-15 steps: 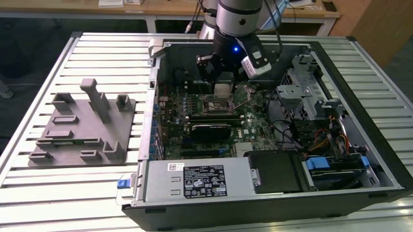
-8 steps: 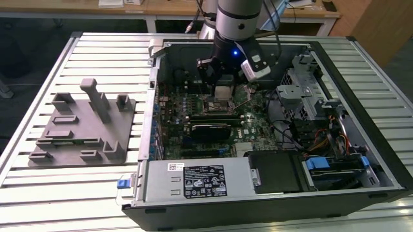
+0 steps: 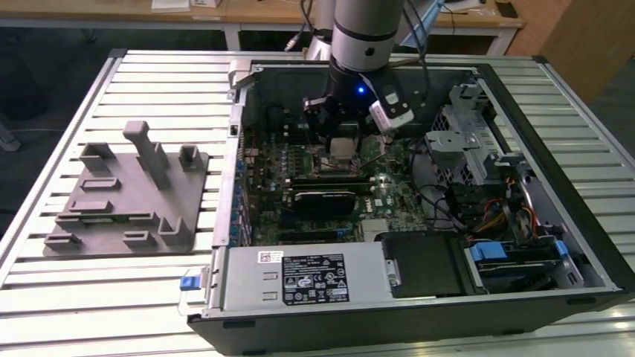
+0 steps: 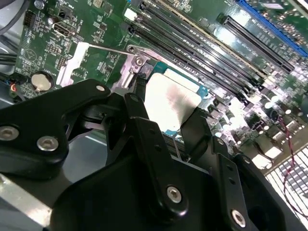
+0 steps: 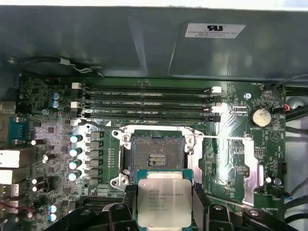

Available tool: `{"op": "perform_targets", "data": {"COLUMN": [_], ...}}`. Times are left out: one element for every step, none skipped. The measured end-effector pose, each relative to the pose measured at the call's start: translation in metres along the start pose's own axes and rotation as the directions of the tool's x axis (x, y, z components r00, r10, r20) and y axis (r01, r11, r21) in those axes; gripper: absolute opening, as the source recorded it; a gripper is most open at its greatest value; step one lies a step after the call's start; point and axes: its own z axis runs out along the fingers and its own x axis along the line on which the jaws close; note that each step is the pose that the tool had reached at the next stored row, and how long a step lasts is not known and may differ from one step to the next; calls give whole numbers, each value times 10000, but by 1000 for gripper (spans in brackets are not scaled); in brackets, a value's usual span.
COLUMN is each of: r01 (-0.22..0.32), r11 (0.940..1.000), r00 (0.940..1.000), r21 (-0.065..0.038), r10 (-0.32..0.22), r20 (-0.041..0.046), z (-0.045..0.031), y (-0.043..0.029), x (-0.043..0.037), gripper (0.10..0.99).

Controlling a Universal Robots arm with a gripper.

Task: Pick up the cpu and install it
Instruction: 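Pick up the cpu and move it towards the insertion slot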

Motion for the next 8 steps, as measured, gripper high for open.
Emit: {"op": "perform_targets", "data": {"r01": [3,6,9,13,17,23,28,33], "r11": [10000,10000,10000,10000,10000,10000,10000,10000], "r00": [10000,10000,10000,10000,10000,10000,10000,10000], "r21": [1,1,1,0,-1,0,0,-1], "r10": [-3,-6,-9,-13,-17,-23,-28,-33], "r20": [-1,-1,-1,-1,-1,-1,-2,-1], "z": [11,22,34,47,61,75,89,104], "y": [9,20,31,44,56,69,80,91], "x": [-2,-4,-6,-9,-11,-12,-14,-15], "gripper": [541,541,541,541,541,541,541,541]}}
